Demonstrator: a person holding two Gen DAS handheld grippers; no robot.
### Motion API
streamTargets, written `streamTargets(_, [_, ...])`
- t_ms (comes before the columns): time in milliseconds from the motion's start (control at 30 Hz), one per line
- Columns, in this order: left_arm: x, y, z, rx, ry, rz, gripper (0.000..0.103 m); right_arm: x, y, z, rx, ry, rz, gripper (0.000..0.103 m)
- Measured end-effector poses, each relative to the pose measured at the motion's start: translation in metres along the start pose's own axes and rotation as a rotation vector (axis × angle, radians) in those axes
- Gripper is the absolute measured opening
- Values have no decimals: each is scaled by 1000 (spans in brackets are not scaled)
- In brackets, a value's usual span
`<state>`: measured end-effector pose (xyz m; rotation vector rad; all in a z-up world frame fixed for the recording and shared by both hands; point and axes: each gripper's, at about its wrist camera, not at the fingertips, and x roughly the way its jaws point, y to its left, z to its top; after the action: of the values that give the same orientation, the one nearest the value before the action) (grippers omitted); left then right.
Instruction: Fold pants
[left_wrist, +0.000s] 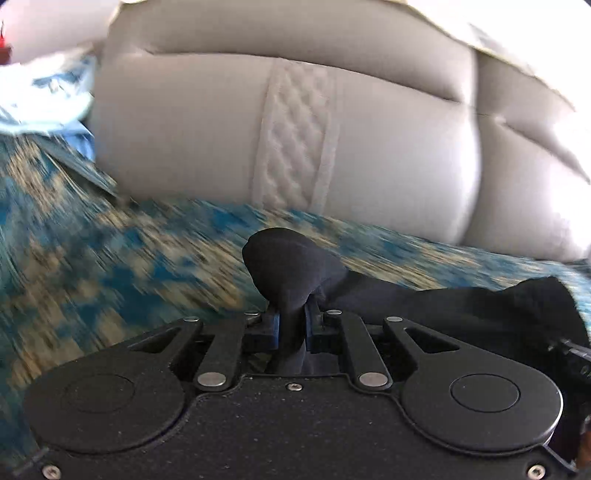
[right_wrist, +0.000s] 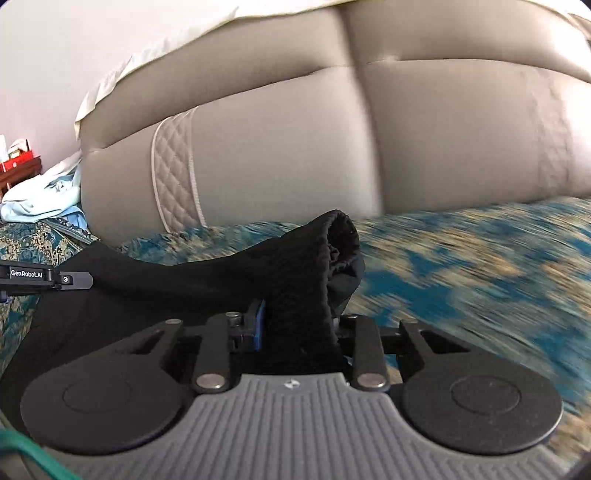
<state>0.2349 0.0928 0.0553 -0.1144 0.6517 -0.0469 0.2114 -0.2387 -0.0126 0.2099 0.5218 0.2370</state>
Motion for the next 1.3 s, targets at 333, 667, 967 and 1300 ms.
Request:
streamTargets(333, [54,35,4,24,58,204,38,61,51,11,-40,38,-11,54])
streamTargets(667, [10,33,-20,29,59,212,81,17,43,-15,-92,32,-128,97])
streamTargets(967, [-65,21,-63,38,29,176,83,-47,62,-36,-131,-49,-159,103])
streamTargets(1300, [-118,-5,-121,86,17,151,101,-86,108,-87,-197,-45,-136,103])
